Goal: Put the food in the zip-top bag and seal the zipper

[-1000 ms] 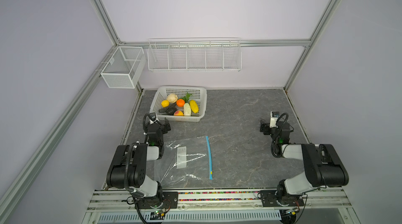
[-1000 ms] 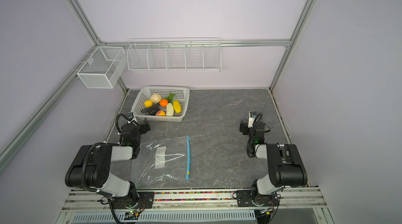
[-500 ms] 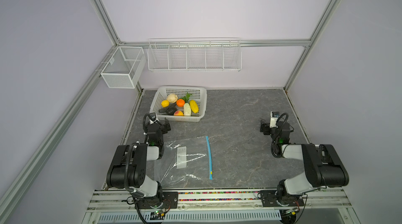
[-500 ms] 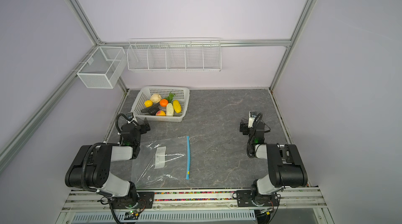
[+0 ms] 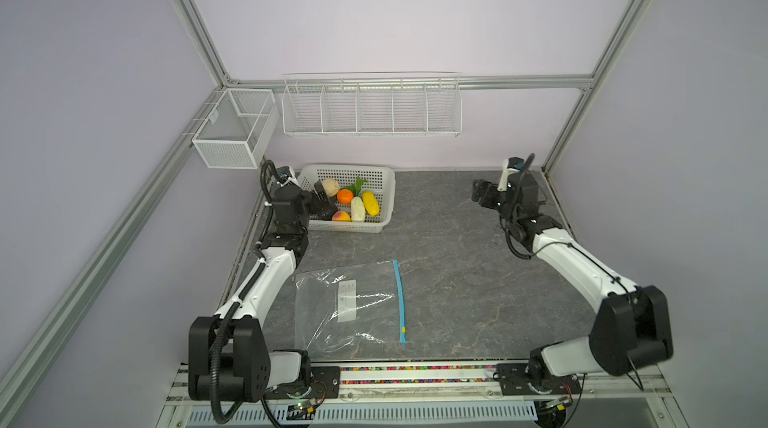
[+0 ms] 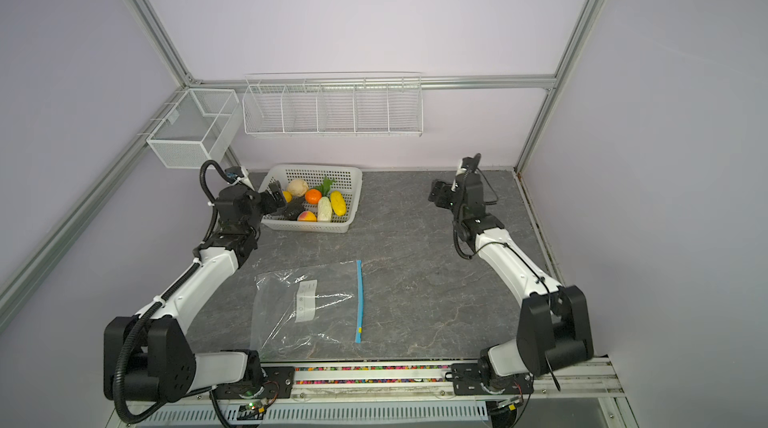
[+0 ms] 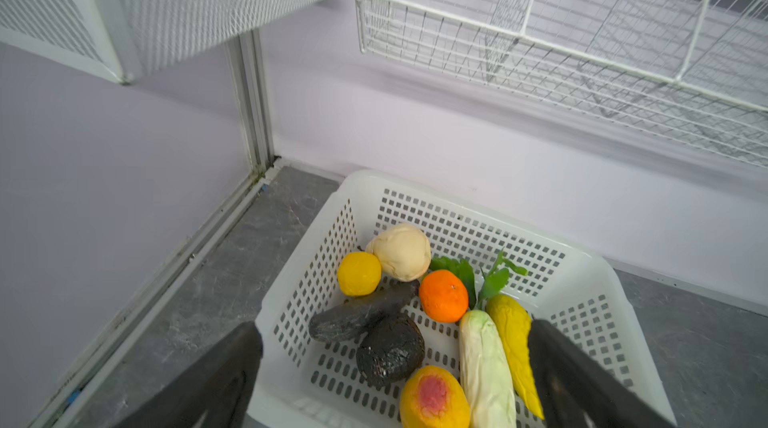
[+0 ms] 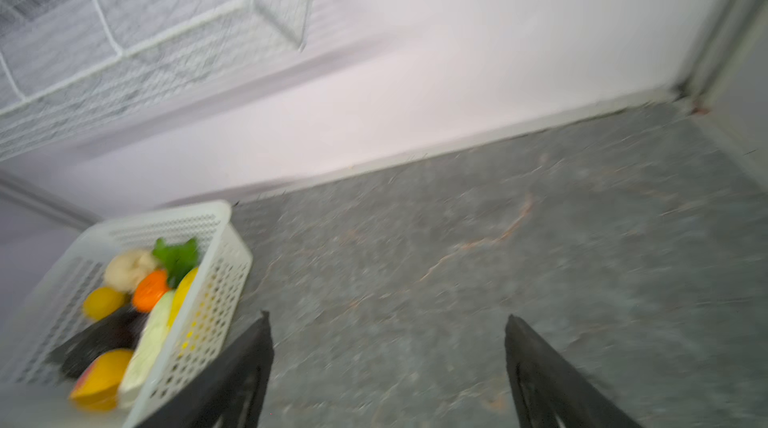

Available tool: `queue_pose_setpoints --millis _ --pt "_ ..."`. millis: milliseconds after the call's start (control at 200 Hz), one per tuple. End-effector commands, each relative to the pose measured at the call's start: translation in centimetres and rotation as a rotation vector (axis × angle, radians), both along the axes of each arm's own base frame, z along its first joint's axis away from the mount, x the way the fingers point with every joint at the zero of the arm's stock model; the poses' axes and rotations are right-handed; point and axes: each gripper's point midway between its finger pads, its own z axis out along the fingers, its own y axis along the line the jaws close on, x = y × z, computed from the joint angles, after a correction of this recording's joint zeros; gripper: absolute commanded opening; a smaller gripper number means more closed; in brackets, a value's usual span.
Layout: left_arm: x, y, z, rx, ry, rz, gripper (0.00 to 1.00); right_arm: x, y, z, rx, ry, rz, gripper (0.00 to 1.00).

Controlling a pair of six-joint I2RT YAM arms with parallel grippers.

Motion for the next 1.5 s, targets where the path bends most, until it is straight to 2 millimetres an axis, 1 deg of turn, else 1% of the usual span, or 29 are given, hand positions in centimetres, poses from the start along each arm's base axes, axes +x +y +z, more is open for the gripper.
queue_pose_setpoints --millis 0,95,170,235,265,270,275,285,340,435,445,550,590,655,740,810,940,1119,1219,1314,1344,1394,1494 --pt "-0.8 -0.5 -5.8 -0.063 0.27 -0.004 1.0 -1.1 6.3 -4.7 0.106 0.259 0.102 0.88" --pt "-0.4 0.5 -7.1 -0.078 0.339 0.045 0.99 -0.4 11.5 -6.1 0.125 0.321 0.181 0.88" --pt "-0.1 1.9 -8.2 -0.102 0.374 0.081 0.98 -0.2 15.4 -7.4 0.144 0.359 0.253 0.88" --pt "0.2 3.0 -9.2 -0.137 0.404 0.11 0.96 -0.1 18.1 -8.4 0.141 0.381 0.294 0.88" --pt "0.4 3.3 -9.6 -0.146 0.417 0.113 0.96 0.0 19.1 -8.7 0.139 0.391 0.309 0.88" --pt "0.5 3.3 -9.6 -0.148 0.42 0.114 0.96 -0.1 19.3 -8.5 0.14 0.389 0.313 0.88" --pt "0.5 3.4 -9.7 -0.149 0.423 0.115 0.96 0.0 19.4 -9.0 0.137 0.398 0.314 0.88" --pt "0.5 3.5 -9.8 -0.149 0.428 0.118 0.96 0.0 19.7 -8.7 0.138 0.394 0.32 0.88" --pt "0.7 4.0 -10.1 -0.149 0.452 0.138 0.96 0.2 21.2 -9.5 0.122 0.41 0.334 0.88" --pt "1.2 4.9 -9.9 -0.138 0.47 0.17 0.96 0.6 23.1 -10.7 0.098 0.412 0.351 0.88" --pt "1.3 5.0 -9.9 -0.135 0.471 0.172 0.96 0.7 23.3 -10.6 0.096 0.408 0.352 0.88" --pt "1.7 6.3 -9.6 -0.124 0.472 0.209 0.97 1.5 24.4 -12.2 0.009 0.41 0.337 0.88" --pt "1.8 6.9 -9.4 -0.12 0.467 0.225 0.97 1.9 24.5 -12.8 -0.041 0.405 0.319 0.88" --pt "2.0 7.9 -9.6 -0.112 0.468 0.251 0.99 2.6 24.0 -13.8 -0.128 0.409 0.285 0.88" --pt "2.3 9.1 -10.2 -0.127 0.48 0.277 0.99 3.4 22.6 -14.6 -0.225 0.416 0.226 0.9" --pt "2.6 9.3 -10.6 -0.127 0.498 0.28 1.0 3.9 21.3 -14.8 -0.284 0.415 0.182 0.91" --pt "3.2 9.0 -10.8 -0.134 0.525 0.26 1.0 4.3 18.9 -14.5 -0.349 0.411 0.117 0.91" --pt "3.9 8.3 -11.0 -0.161 0.543 0.223 1.0 4.1 16.2 -12.9 -0.369 0.388 0.059 0.92" --pt "4.8 6.7 -11.1 -0.213 0.524 0.135 0.99 3.8 14.5 -12.4 -0.369 0.387 0.029 0.92" --pt "5.4 5.0 -11.9 -0.299 0.513 0.083 0.99 3.4 12.8 -12.2 -0.362 0.4 0.006 0.94" --pt "5.6 4.2 -12.3 -0.335 0.512 0.065 1.0 3.2 12.3 -12.1 -0.358 0.4 0.0 0.94" --pt "6.0 2.4 -12.7 -0.378 0.503 0.01 1.0 2.8 11.8 -12.0 -0.35 0.395 -0.005 0.95" --pt "6.6 -0.9 -13.2 -0.387 0.505 -0.059 1.0 2.2 11.0 -11.7 -0.341 0.389 -0.01 0.95"
